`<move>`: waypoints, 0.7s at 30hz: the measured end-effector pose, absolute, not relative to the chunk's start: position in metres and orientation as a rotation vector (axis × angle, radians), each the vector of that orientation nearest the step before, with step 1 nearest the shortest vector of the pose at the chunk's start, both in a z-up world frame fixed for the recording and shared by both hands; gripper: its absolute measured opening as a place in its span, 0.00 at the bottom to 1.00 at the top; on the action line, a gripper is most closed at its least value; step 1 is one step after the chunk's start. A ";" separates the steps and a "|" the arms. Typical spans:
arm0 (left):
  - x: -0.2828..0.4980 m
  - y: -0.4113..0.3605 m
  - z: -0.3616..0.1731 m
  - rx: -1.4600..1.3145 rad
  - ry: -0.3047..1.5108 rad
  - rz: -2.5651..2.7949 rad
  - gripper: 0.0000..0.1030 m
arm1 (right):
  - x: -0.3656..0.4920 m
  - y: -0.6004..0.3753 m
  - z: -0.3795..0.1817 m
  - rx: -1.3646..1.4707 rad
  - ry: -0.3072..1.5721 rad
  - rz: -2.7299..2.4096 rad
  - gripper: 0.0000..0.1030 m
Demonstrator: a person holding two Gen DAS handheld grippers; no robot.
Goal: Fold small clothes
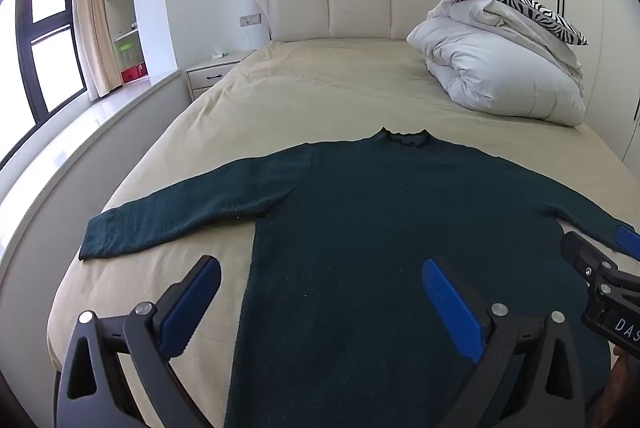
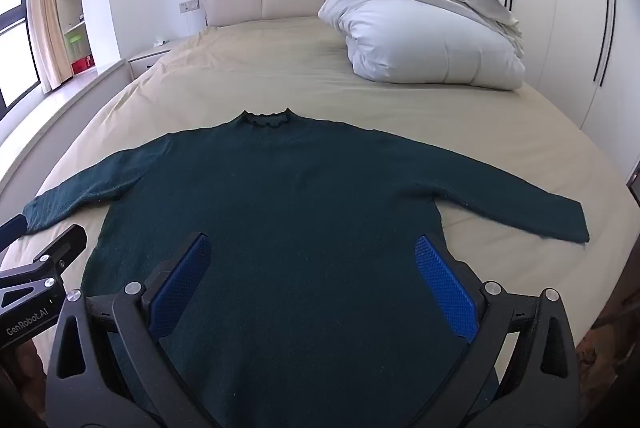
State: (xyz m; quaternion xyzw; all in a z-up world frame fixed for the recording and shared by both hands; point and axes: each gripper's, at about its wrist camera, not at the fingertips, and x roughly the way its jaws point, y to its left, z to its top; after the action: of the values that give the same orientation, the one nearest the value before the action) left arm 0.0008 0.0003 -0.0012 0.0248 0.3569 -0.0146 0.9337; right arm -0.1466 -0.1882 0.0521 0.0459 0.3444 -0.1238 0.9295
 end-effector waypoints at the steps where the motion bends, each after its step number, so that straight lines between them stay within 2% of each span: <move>1: 0.001 0.000 -0.001 0.049 0.732 -0.031 1.00 | -0.147 -0.188 0.052 0.095 0.706 -0.252 1.00; 21: 0.001 0.003 -0.002 0.047 0.724 -0.023 1.00 | -0.143 -0.182 0.048 0.079 0.718 -0.249 1.00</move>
State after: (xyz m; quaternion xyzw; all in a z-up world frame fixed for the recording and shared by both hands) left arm 0.0011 0.0035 -0.0020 0.0229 0.3543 -0.0114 0.9348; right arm -0.1434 -0.1818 0.0476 0.0385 0.3504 -0.1216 0.9279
